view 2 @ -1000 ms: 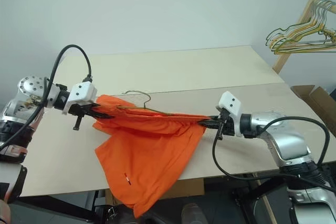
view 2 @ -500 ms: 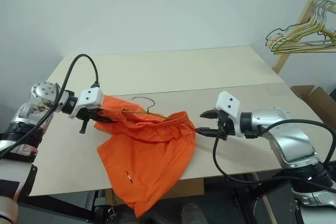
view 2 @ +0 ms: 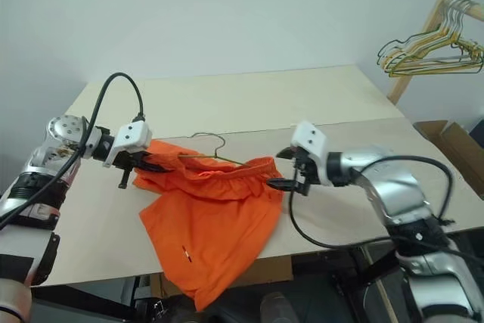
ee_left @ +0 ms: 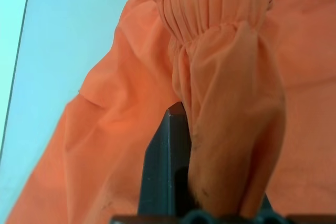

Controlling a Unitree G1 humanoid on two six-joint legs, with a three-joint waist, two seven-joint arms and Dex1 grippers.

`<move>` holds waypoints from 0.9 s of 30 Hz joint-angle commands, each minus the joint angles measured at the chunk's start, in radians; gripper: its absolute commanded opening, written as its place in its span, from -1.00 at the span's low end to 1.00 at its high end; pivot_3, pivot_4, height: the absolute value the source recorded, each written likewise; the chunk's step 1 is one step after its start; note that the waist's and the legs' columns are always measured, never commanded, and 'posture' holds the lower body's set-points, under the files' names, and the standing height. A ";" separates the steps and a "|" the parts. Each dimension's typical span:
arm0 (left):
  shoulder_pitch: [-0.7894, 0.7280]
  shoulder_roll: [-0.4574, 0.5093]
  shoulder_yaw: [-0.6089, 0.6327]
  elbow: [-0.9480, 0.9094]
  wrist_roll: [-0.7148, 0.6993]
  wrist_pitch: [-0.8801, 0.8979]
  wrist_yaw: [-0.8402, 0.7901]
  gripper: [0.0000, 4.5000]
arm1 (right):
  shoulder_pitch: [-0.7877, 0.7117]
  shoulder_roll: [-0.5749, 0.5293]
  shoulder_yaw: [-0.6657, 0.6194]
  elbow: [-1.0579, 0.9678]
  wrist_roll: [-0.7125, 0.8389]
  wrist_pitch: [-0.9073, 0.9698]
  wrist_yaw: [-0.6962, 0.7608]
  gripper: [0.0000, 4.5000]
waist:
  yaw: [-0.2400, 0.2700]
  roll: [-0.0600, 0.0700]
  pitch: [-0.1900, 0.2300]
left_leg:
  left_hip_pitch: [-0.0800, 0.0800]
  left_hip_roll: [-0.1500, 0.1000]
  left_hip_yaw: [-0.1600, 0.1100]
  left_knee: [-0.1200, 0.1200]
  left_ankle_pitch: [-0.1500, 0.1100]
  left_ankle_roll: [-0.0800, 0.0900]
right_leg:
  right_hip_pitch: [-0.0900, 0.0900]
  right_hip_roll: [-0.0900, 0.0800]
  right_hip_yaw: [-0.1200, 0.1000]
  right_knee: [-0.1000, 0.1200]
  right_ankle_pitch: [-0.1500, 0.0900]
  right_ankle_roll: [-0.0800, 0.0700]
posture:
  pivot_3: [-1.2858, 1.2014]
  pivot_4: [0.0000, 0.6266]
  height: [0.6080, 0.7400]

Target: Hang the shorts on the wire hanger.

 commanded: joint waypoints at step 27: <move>-0.026 -0.024 0.057 -0.035 -0.026 -0.040 -0.025 -1.00 | -0.248 0.087 0.194 0.263 -0.249 -0.040 0.274 -0.99 | -0.030 0.000 0.000 | -0.002 0.000 -0.002 0.000 0.000 0.000 | -0.006 0.000 -0.001 0.007 0.000 0.000 | -0.15 -1.00 1.00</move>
